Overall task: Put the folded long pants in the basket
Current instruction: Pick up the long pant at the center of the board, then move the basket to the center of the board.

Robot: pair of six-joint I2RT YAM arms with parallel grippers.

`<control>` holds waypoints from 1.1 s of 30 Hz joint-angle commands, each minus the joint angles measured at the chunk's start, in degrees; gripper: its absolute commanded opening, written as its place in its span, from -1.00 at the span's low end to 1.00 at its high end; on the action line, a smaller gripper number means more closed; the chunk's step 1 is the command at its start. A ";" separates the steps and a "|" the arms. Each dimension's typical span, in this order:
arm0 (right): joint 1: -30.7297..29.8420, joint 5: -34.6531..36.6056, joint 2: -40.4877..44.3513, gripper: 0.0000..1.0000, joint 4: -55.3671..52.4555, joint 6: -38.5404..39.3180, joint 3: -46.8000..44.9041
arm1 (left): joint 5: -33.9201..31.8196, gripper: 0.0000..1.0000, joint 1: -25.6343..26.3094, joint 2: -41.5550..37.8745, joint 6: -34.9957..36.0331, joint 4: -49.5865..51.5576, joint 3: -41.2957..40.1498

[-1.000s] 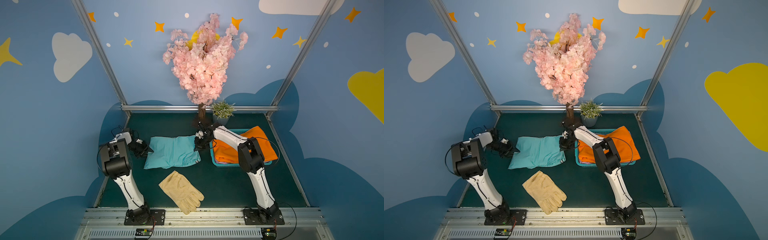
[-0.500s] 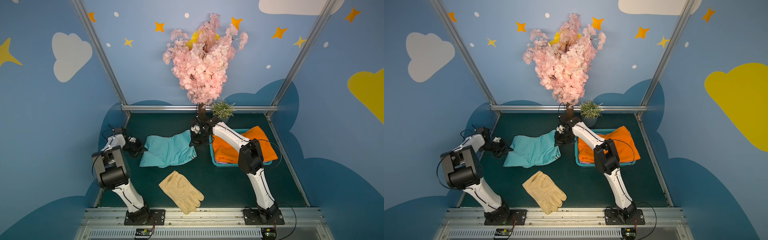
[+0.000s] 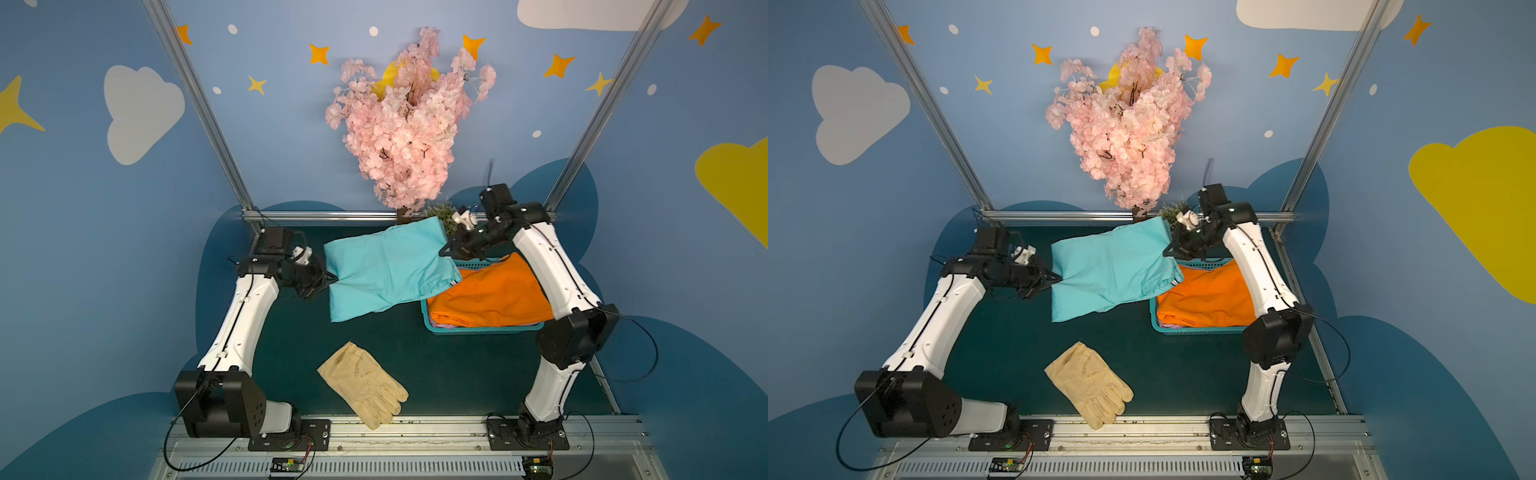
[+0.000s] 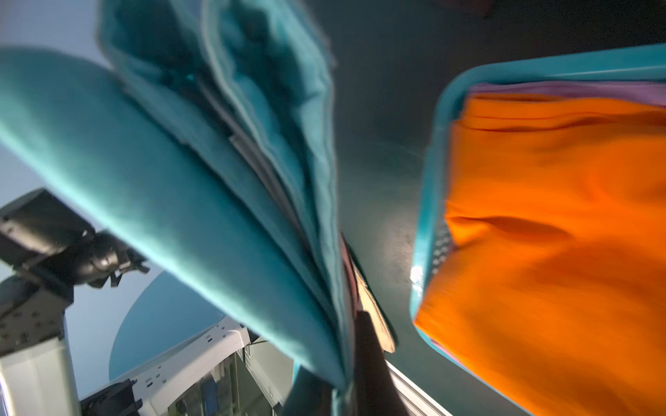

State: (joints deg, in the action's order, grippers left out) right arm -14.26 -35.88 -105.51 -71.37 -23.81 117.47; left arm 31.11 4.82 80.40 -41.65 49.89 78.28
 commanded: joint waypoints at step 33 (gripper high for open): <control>27.81 16.07 -1.97 -1.00 -6.76 6.32 -5.70 | -12.04 -0.95 28.44 52.02 -12.87 8.65 37.45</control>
State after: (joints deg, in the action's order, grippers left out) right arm 14.46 -21.78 -107.18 -81.17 -17.80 112.44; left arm 25.36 35.46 132.86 -56.80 49.30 120.05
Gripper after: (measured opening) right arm 0.085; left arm 0.078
